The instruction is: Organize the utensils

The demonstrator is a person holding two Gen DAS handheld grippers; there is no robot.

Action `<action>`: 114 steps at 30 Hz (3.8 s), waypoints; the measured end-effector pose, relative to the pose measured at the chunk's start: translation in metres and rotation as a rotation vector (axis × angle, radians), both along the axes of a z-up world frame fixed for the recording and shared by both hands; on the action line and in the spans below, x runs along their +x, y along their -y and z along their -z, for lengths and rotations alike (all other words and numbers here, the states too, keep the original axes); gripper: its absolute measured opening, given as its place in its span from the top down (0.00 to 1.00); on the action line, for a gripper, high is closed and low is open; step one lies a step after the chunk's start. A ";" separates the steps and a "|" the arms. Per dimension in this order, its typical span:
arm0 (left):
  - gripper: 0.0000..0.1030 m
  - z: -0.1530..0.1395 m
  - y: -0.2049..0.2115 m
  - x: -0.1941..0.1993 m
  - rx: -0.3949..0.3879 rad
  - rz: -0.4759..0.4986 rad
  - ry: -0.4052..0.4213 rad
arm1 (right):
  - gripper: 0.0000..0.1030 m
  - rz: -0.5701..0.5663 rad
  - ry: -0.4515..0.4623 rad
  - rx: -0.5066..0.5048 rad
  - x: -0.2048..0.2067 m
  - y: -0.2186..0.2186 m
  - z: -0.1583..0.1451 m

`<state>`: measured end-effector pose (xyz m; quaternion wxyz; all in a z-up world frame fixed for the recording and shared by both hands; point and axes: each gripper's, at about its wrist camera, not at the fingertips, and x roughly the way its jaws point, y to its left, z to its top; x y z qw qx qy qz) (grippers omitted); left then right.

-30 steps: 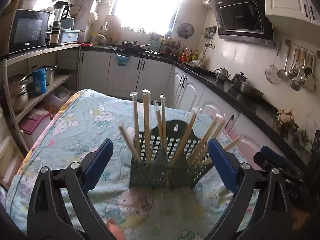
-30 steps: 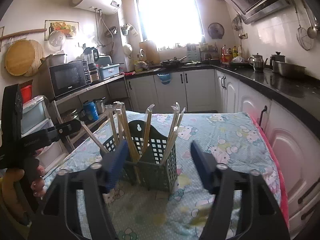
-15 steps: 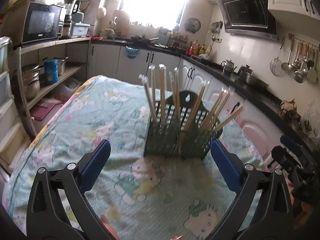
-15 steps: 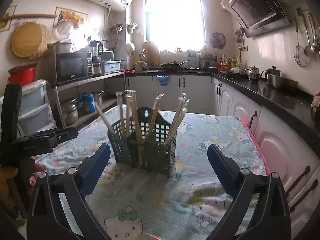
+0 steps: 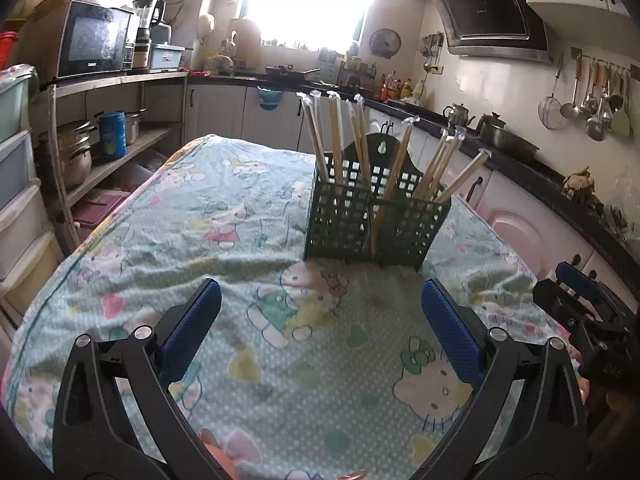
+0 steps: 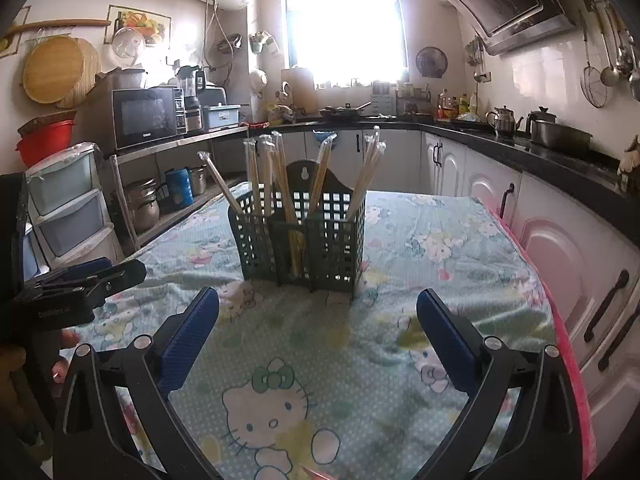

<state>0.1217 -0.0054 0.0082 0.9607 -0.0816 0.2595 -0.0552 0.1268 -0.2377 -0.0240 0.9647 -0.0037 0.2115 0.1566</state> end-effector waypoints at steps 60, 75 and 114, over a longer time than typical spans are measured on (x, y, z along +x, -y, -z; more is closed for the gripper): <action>0.11 0.030 0.003 -0.019 0.031 -0.041 0.146 | 0.06 0.043 0.149 0.009 -0.035 -0.008 0.039; 0.11 0.029 0.002 -0.019 0.027 -0.043 0.142 | 0.06 0.042 0.143 0.009 -0.034 -0.008 0.040; 0.11 0.033 -0.001 -0.018 0.029 -0.048 0.128 | 0.06 0.045 0.140 0.008 -0.033 -0.007 0.040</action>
